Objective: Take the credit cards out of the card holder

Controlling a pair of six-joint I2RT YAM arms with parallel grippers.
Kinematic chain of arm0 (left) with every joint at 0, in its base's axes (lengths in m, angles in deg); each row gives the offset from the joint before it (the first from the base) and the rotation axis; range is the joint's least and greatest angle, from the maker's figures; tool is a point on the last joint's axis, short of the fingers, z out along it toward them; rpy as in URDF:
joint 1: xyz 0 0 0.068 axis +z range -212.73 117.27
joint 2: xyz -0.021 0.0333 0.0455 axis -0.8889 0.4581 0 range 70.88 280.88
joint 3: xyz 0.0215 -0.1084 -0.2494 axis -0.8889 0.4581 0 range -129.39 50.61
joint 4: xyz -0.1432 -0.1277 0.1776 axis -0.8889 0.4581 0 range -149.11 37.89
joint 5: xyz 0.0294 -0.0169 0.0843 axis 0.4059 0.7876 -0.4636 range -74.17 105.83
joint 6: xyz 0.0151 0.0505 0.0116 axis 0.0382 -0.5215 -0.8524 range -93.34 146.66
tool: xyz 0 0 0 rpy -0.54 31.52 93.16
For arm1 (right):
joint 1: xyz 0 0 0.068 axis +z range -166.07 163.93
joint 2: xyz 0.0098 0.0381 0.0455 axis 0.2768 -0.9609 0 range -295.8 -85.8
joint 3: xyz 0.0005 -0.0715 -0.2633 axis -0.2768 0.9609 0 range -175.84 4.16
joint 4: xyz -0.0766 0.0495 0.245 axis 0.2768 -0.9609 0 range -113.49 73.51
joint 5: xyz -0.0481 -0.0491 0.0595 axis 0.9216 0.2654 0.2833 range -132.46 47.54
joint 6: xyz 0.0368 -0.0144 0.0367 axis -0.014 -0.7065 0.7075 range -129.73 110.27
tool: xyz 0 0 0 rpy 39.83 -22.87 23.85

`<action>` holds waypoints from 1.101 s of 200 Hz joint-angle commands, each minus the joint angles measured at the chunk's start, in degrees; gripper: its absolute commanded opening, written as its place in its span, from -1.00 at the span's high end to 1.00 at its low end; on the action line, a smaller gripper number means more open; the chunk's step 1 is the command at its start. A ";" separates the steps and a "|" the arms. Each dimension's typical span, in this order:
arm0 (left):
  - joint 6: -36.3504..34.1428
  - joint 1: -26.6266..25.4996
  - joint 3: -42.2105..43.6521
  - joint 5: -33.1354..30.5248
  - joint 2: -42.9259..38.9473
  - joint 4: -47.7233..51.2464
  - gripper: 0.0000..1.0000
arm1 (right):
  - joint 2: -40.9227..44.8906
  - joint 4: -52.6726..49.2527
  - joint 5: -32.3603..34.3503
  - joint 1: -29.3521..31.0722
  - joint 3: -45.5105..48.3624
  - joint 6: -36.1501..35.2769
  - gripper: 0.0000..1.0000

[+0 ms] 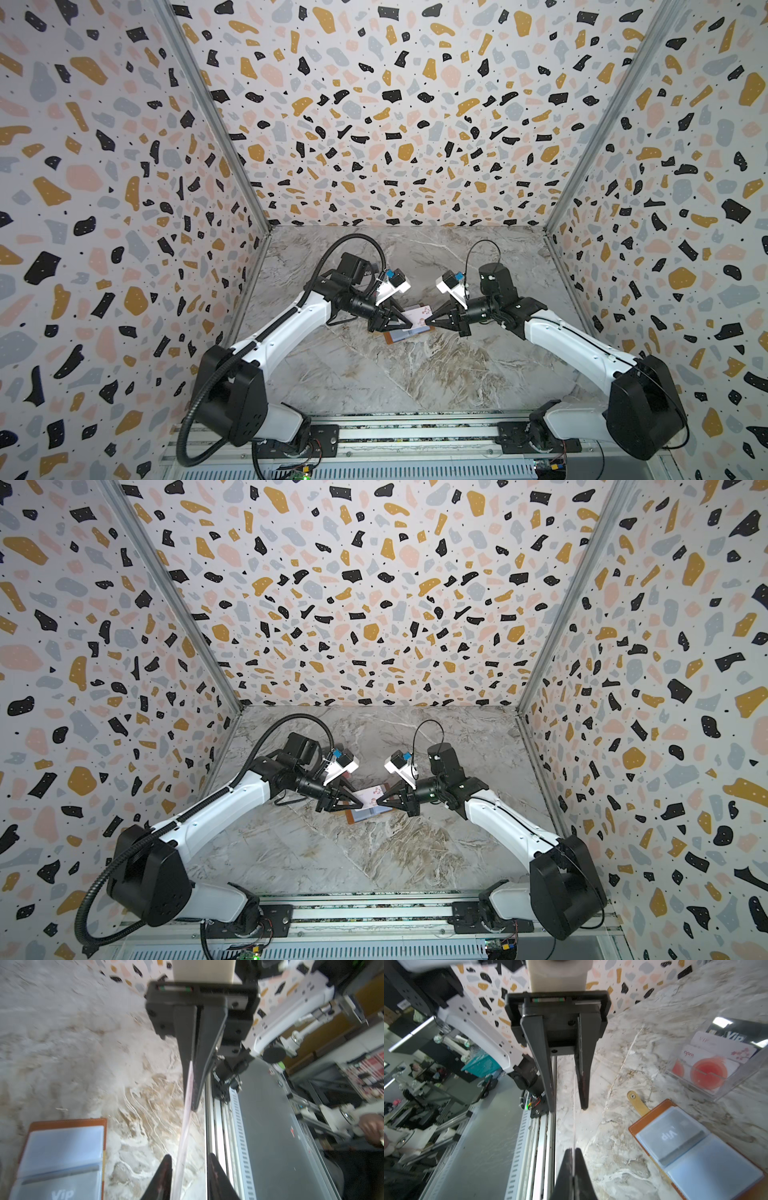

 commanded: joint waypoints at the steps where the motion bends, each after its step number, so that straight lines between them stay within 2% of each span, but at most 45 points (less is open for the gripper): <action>1: -24.27 0.14 -5.55 2.24 3.53 24.37 0.47 | -2.16 -10.20 0.96 1.17 -4.87 -7.96 1.00; 19: -36.94 0.14 -8.95 3.14 7.81 37.03 0.56 | -4.43 -12.67 1.97 1.89 -6.74 -9.39 1.00; 44: -37.37 0.29 -10.09 2.83 10.06 37.24 0.81 | -6.08 -15.15 3.50 3.13 -8.08 -10.95 1.00; 78: -38.60 1.73 -9.72 3.16 8.67 37.13 0.83 | -6.38 -14.80 4.85 3.67 -7.76 -10.22 1.00; 132: -39.40 6.09 -8.49 7.05 7.55 37.26 0.78 | -7.42 -11.64 5.20 4.32 -7.47 -8.00 1.00; 157: -39.53 6.16 -8.16 7.44 8.07 37.32 0.94 | -7.43 -9.30 5.29 4.69 -7.26 -6.56 1.00; 173: -39.31 6.18 -8.05 7.66 8.41 37.33 0.93 | -7.47 -8.29 5.21 4.77 -7.29 -5.86 1.00; 220: -39.43 6.19 -7.70 7.43 8.01 37.26 0.61 | -9.50 -10.96 5.59 5.87 -9.54 -7.17 1.00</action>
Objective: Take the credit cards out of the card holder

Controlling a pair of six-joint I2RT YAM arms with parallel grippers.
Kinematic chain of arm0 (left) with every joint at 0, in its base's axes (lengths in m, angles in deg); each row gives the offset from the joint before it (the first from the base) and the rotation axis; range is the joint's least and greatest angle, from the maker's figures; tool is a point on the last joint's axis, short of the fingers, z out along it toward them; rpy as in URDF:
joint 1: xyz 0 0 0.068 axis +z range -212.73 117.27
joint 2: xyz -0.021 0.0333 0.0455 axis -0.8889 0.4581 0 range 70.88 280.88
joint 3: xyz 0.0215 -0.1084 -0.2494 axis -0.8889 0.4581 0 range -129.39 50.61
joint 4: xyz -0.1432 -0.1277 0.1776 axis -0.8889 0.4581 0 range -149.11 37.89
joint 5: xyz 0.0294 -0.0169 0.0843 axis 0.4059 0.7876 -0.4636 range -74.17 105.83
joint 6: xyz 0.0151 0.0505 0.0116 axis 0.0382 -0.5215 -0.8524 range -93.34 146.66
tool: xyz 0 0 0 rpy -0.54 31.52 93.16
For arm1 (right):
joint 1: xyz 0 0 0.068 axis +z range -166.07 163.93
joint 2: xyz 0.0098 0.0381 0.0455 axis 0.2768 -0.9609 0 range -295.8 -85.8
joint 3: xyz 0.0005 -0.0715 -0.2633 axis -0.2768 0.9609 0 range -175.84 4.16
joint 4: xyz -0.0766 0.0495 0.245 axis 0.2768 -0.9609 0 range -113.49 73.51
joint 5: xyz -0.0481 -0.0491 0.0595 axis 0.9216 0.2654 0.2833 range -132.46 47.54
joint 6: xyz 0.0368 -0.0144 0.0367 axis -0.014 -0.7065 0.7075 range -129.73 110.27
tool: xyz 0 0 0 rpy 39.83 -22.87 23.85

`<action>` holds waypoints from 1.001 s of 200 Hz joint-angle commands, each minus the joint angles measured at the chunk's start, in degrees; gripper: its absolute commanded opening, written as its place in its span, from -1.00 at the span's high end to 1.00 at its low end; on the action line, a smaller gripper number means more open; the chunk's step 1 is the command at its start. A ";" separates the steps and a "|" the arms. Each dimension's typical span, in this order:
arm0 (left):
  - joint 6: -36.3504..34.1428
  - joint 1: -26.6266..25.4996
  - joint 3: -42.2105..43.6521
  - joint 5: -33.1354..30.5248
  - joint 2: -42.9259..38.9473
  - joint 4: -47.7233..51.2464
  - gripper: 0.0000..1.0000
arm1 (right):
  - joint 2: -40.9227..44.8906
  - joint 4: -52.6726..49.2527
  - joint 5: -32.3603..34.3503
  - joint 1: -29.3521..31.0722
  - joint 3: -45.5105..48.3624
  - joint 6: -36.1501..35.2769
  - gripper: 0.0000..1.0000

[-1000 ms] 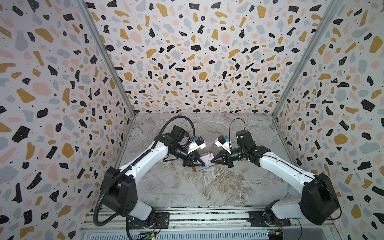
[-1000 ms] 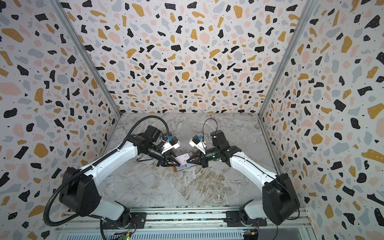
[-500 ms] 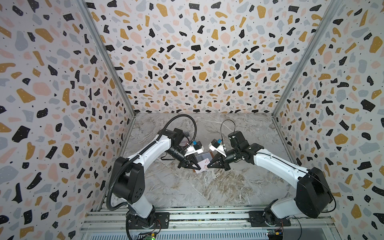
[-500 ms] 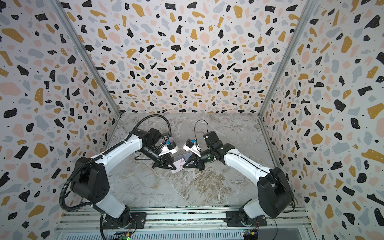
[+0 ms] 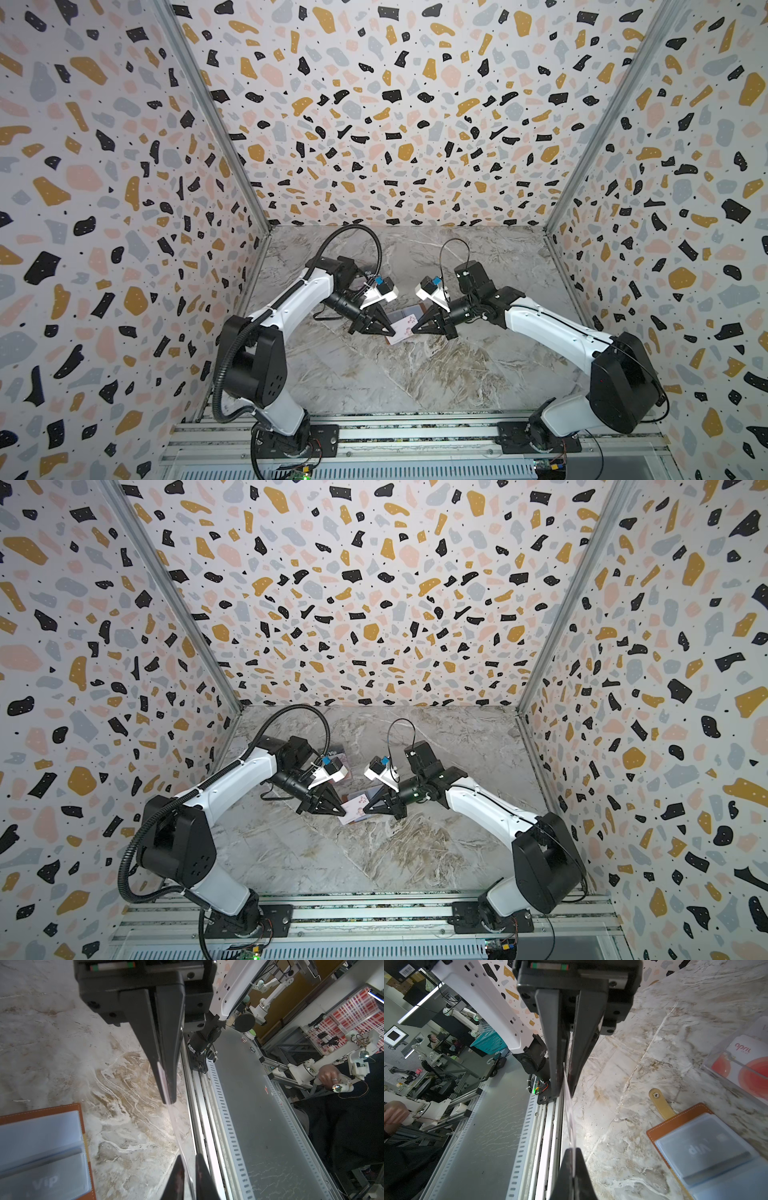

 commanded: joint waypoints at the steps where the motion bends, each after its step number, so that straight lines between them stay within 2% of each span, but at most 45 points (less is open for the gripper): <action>1: -1.58 -0.06 0.39 3.59 -1.44 3.48 0.60 | -1.72 -2.91 3.79 0.62 -2.50 -0.50 1.00; 35: -1.57 -0.01 0.60 3.53 -1.87 3.43 0.50 | -2.57 -4.07 4.87 1.60 -3.97 -0.82 1.00; 64: -1.41 0.08 0.65 3.73 -1.34 3.39 0.51 | -2.48 -3.34 5.63 2.84 -4.26 0.16 1.00; 116: -0.89 0.41 0.38 3.93 -0.22 3.44 0.87 | -2.01 -1.75 7.41 4.37 -3.86 1.89 1.00; 155: -1.05 0.54 0.47 3.93 -0.35 3.44 1.00 | -1.07 -0.03 8.71 4.29 -3.67 3.28 1.00; 168: -1.12 0.94 0.41 4.10 -0.37 3.45 1.00 | -0.84 0.07 9.61 4.25 -3.68 3.58 0.53; 180: -1.37 1.95 0.40 4.77 -0.35 3.46 1.00 | -0.40 0.40 11.08 3.99 -3.34 4.00 0.23; 189: -1.65 3.34 0.55 5.66 -0.38 3.44 1.00 | 0.06 0.83 12.36 3.57 -2.87 4.37 0.08; 200: -2.22 5.42 0.90 7.24 -0.33 3.45 1.00 | 0.93 1.60 13.60 2.82 -2.10 5.06 -0.01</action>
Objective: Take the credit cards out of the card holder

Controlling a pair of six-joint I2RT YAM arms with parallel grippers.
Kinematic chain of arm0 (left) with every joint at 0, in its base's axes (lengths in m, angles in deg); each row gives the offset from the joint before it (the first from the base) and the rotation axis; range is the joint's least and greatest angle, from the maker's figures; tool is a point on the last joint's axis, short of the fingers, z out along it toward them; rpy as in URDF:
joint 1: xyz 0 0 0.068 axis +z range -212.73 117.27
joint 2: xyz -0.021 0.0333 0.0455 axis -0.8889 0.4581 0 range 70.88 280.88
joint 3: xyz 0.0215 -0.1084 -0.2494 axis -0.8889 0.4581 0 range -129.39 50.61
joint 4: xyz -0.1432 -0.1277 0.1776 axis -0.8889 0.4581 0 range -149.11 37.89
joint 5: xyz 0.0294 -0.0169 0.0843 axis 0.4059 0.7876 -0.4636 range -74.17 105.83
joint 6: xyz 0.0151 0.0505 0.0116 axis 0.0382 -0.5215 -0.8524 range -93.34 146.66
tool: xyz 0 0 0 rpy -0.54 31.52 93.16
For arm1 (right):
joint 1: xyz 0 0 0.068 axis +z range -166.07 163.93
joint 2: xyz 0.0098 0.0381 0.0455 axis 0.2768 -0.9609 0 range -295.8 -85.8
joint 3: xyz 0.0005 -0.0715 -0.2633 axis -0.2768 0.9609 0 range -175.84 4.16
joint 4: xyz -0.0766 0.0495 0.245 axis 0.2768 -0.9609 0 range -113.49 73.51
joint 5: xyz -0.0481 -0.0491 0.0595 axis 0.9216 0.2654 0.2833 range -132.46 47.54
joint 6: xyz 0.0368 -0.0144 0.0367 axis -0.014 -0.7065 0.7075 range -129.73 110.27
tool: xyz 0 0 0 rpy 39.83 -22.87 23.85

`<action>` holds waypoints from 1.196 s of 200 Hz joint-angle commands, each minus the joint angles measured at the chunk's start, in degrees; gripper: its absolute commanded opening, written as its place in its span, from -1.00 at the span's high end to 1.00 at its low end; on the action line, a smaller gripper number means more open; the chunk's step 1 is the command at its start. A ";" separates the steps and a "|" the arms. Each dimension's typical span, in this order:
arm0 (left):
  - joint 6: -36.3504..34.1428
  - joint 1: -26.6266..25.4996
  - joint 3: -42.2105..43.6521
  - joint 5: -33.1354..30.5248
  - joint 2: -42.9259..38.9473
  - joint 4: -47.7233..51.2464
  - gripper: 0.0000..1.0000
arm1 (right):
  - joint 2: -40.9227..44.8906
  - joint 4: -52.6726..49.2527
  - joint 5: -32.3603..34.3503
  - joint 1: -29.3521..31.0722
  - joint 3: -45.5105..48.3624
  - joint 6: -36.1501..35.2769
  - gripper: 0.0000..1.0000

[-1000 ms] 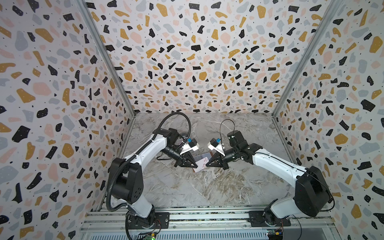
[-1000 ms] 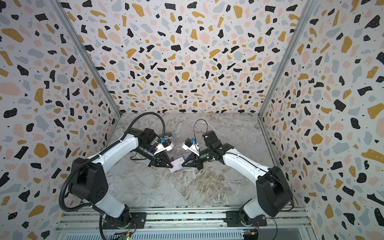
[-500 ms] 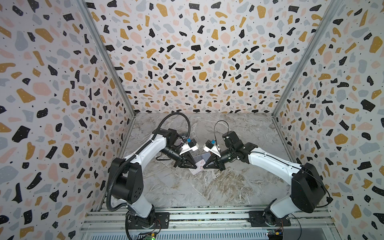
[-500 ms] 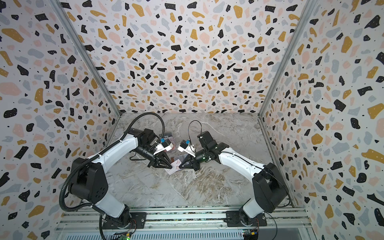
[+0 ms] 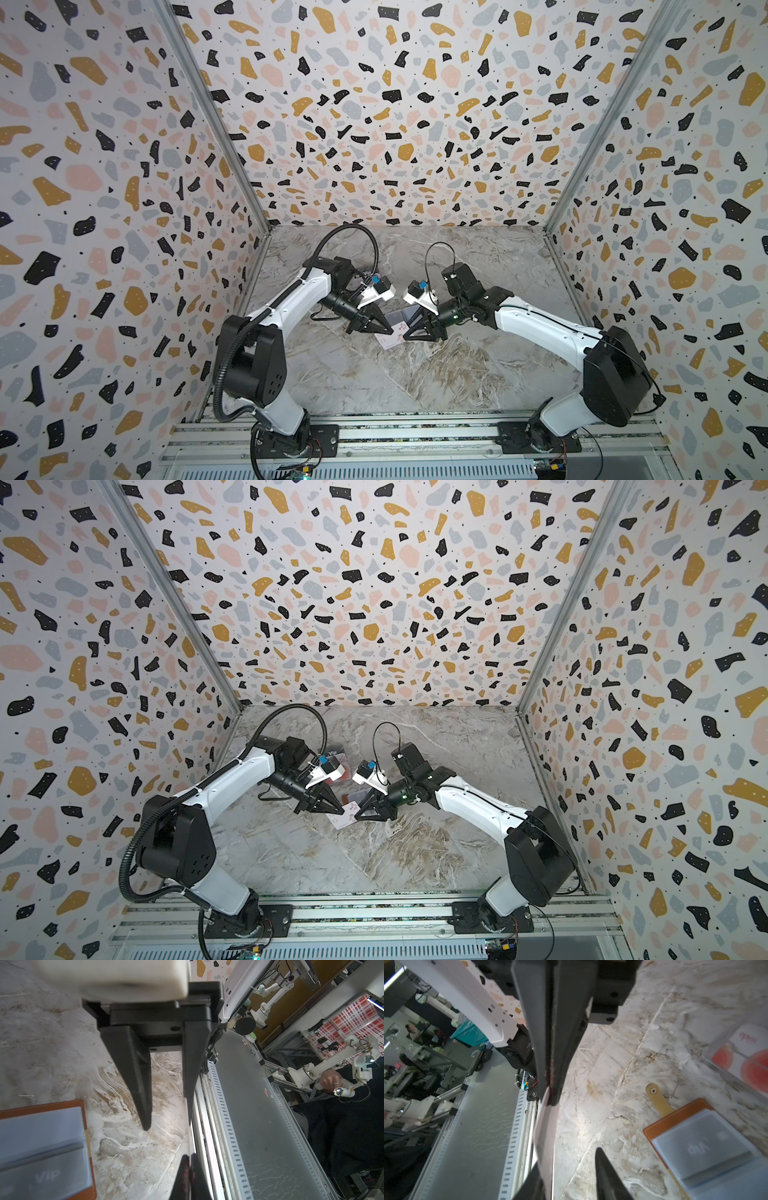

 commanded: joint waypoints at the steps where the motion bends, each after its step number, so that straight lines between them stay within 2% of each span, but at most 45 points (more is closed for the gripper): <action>1: -1.95 3.29 0.60 6.20 -0.41 2.74 1.00 | 2.98 1.84 5.96 -1.46 0.50 1.82 -0.02; 46: -3.99 9.56 -0.31 11.95 2.34 2.76 1.00 | 6.11 5.30 8.64 -6.15 3.04 5.04 -0.14; 88: -3.86 10.00 -4.66 12.15 5.85 2.85 1.00 | 6.13 5.99 11.44 -7.79 3.04 6.30 -0.16; 140: -2.36 10.03 -14.37 8.83 9.46 2.81 1.00 | 5.59 8.34 13.73 -8.60 3.73 8.02 -0.16; 158: -0.06 10.00 -20.44 2.05 11.25 2.80 1.00 | 5.51 8.95 13.98 -8.73 3.93 8.04 -0.16; 168: 3.52 10.05 -24.48 -1.28 12.81 2.08 1.00 | 5.34 9.03 13.99 -8.81 3.92 8.05 -0.16; 181: 12.83 10.09 -28.21 -6.48 14.06 -3.55 1.00 | 5.33 9.02 14.13 -8.86 4.01 7.97 -0.16; 188: 21.77 10.05 -28.05 -10.20 13.54 -10.49 1.00 | 5.42 9.07 14.12 -8.95 4.10 7.96 -0.16; 199: 40.42 9.92 -24.42 -21.12 10.87 -27.53 1.00 | 5.56 9.21 14.14 -9.18 4.36 8.02 -0.16; 204: 45.34 9.84 -22.74 -24.86 9.42 -33.40 1.00 | 5.62 9.17 14.29 -9.20 4.43 7.96 -0.16; 222: 49.51 10.42 -21.24 -24.90 7.38 -39.54 1.00 | 6.19 9.07 14.63 -9.57 4.87 8.03 -0.16; 239: 54.97 10.44 -19.61 -29.39 6.73 -44.33 1.00 | 7.11 8.77 15.19 -10.24 5.45 8.12 -0.16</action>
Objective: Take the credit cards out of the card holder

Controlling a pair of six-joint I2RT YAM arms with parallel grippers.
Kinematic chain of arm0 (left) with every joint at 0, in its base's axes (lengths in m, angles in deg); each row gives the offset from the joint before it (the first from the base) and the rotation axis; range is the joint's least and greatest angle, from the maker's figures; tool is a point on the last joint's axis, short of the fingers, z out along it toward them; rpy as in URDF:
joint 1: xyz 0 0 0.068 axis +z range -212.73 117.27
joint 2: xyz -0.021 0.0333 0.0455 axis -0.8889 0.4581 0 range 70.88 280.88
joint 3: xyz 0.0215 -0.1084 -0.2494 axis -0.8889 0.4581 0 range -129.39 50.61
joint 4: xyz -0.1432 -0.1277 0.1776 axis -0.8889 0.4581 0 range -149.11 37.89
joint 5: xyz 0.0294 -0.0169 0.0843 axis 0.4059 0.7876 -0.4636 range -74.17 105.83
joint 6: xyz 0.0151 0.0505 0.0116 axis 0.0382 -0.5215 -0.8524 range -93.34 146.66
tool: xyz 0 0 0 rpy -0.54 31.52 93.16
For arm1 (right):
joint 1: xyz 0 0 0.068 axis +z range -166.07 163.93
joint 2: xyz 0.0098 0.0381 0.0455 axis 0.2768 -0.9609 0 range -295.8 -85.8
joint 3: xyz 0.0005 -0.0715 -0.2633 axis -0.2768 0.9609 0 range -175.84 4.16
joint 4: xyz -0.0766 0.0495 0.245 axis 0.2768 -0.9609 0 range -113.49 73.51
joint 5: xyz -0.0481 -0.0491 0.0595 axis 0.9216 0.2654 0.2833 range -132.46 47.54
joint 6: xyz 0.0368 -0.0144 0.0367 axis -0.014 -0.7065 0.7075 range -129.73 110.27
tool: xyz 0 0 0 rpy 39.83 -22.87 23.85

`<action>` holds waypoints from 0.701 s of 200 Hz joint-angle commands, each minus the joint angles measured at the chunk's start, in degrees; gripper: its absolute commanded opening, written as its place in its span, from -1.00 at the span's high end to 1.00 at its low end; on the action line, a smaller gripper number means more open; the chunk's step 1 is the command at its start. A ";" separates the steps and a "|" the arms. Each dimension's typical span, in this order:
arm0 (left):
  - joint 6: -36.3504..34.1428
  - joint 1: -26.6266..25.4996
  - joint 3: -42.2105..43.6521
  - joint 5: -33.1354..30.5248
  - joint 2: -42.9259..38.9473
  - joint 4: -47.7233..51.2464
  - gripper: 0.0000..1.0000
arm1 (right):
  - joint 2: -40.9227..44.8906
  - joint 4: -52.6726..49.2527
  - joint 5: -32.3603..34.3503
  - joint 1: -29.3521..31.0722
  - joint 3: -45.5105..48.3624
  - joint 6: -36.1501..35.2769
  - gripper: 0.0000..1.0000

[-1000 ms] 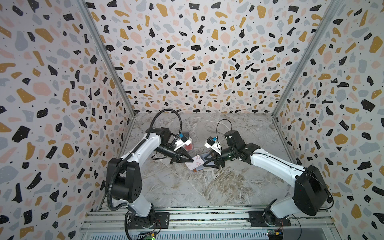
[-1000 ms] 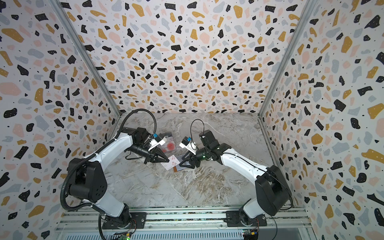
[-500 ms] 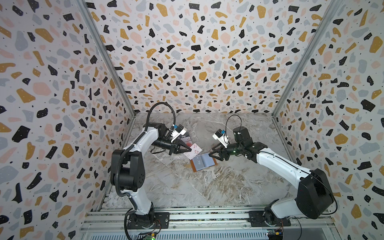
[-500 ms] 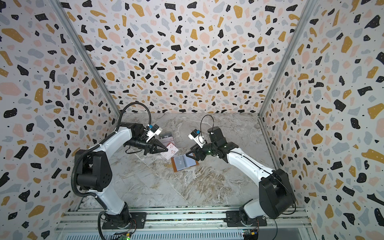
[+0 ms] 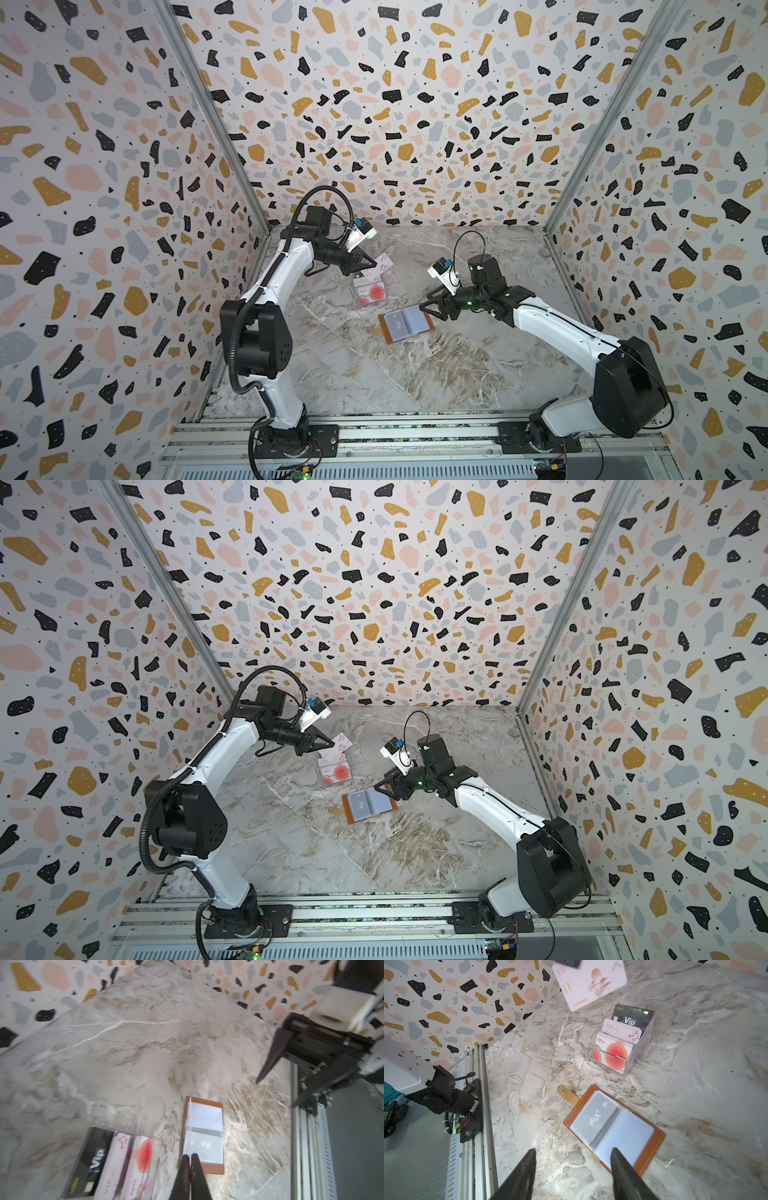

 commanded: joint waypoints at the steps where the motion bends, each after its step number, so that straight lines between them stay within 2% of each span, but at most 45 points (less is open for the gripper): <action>1: 17.23 0.37 1.77 -10.17 -2.56 -15.83 1.00 | 2.53 0.13 0.82 -0.92 0.76 0.53 -0.16; 11: 19.32 0.37 2.91 -15.56 -2.70 -17.34 1.00 | 3.13 0.15 1.40 -1.49 1.22 0.70 -0.16; 29: 17.68 0.37 2.32 -21.47 -1.27 -14.44 1.00 | 4.11 -0.80 2.32 -2.23 1.65 0.37 -0.16; 58: 7.77 -0.07 -3.25 -23.27 3.93 -3.15 1.00 | 5.42 -1.47 2.90 -2.68 2.63 -0.32 -0.17; 85: -0.48 -1.54 -7.48 -28.70 8.02 3.20 1.00 | 5.49 -1.47 3.25 -2.82 3.55 -0.39 -0.17; 140: -15.64 -2.26 -9.24 -23.56 11.50 6.59 1.00 | 5.47 -1.27 3.70 -2.95 4.65 -0.43 -0.17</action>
